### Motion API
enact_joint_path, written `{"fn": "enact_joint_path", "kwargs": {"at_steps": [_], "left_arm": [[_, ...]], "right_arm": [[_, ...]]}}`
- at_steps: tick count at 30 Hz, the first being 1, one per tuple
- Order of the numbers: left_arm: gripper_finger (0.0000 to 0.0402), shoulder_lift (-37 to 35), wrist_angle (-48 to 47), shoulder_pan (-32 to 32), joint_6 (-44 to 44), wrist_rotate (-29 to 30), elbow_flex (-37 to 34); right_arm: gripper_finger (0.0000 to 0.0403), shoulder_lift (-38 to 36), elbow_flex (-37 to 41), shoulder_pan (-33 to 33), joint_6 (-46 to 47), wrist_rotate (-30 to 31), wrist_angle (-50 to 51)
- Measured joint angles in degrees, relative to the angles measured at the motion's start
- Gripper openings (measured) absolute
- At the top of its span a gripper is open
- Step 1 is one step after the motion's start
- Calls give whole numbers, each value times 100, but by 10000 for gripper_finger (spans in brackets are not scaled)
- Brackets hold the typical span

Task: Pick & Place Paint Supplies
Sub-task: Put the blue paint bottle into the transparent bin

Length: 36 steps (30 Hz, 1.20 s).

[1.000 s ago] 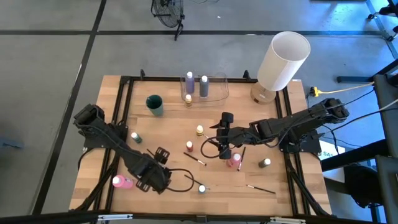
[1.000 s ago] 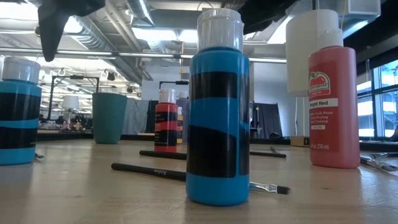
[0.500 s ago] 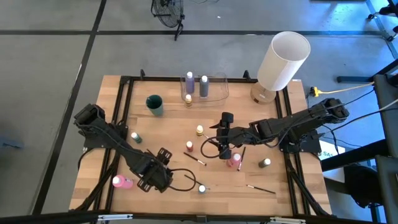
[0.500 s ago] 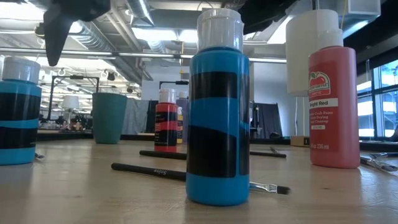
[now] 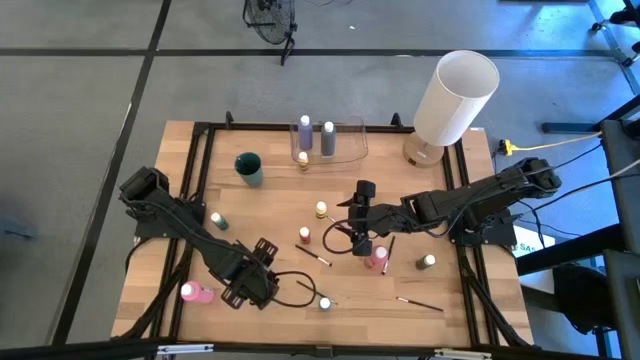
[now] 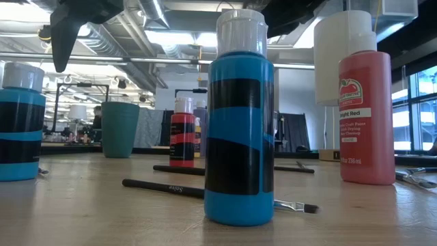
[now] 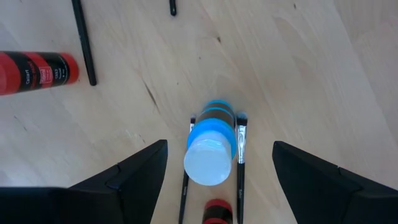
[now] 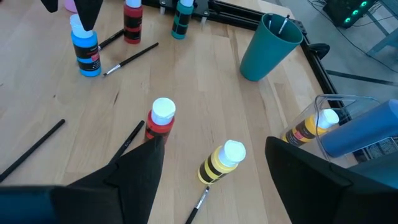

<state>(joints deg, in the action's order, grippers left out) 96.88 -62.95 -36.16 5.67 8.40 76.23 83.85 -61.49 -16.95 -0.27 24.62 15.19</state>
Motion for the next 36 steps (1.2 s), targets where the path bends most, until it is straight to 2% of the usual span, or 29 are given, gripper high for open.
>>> {"fn": "enact_joint_path", "kwargs": {"at_steps": [36], "left_arm": [[287, -2, -17, 113, 2, -42, 0]], "right_arm": [[284, 0, -1, 2, -63, 39, 84]]}}
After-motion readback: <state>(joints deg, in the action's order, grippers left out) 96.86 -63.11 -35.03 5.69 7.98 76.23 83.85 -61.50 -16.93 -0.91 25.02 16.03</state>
